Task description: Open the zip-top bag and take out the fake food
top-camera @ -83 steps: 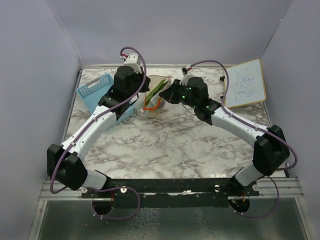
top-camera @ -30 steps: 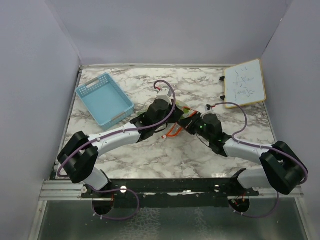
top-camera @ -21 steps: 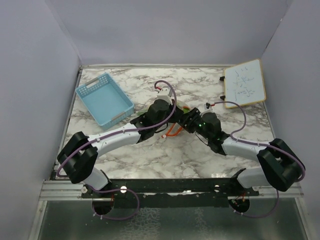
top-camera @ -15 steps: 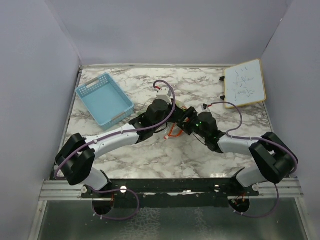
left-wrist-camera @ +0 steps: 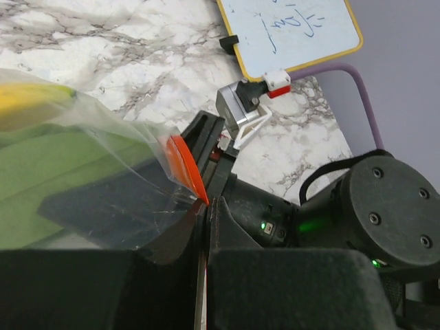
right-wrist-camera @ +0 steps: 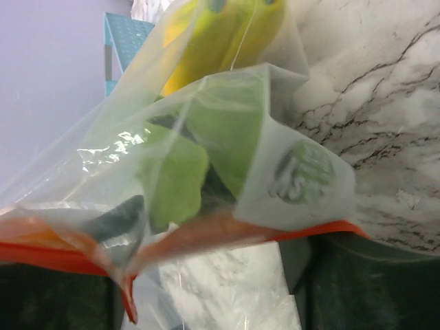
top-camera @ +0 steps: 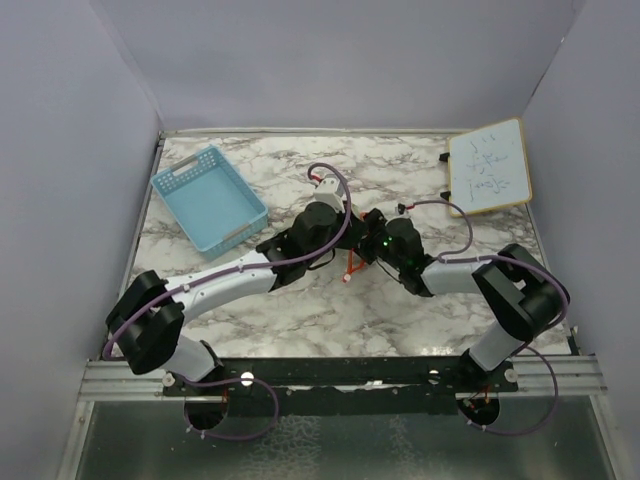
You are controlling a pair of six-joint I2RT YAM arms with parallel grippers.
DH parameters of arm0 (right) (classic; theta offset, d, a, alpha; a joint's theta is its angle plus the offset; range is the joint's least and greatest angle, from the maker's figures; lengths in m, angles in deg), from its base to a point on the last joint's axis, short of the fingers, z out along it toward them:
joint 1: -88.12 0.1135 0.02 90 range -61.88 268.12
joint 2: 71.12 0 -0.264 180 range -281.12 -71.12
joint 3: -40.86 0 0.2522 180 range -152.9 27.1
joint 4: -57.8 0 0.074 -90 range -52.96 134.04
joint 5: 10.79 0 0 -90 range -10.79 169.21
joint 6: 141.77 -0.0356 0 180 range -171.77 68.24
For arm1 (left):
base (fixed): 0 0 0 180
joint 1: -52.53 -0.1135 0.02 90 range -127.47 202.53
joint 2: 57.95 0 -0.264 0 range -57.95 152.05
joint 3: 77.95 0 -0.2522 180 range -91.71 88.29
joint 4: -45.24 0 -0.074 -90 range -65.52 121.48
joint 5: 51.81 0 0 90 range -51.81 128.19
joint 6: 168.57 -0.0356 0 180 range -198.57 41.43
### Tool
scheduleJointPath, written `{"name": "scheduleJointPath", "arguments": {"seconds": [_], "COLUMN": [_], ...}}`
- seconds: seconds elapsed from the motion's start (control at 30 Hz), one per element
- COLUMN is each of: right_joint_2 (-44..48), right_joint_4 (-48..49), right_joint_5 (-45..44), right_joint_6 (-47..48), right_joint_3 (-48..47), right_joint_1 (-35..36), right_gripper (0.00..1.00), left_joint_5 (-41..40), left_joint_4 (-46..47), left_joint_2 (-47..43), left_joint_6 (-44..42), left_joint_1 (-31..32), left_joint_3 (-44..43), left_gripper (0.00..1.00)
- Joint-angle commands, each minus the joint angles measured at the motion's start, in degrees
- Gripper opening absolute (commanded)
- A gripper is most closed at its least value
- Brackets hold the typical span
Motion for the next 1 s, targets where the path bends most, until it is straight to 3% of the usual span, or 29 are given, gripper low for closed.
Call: {"name": "scheduleJointPath", "arguments": {"seconds": [0.0,0.23,0.53,0.97], "right_joint_2": [-2.29,-0.71,9.82,21.46], "right_joint_4": [2.26,4.1,1.09,-7.53], "right_joint_5": [-2.89,-2.46,-0.79,5.42], "right_joint_6": [-1.12,1.84,6.73,20.83], "right_joint_3": [-1.98,0.73,7.27,11.0], "right_joint_1": [-0.72,-0.79,-0.77,0.79], "right_gripper": [0.61,0.28,0.04,0.02], "left_joint_5": [-0.01,-2.5,-6.77,-8.12], "left_joint_4": [0.94,1.5,1.85,-1.62], "left_joint_2": [-3.23,-4.02,-2.27,6.03], "left_joint_6": [0.02,0.08,0.69,-0.45], "left_joint_1": [2.07,2.59,2.55,0.32], "left_joint_3": [1.4,2.78,1.58,-7.22], "left_gripper": [0.0,0.0,0.0,0.0]}}
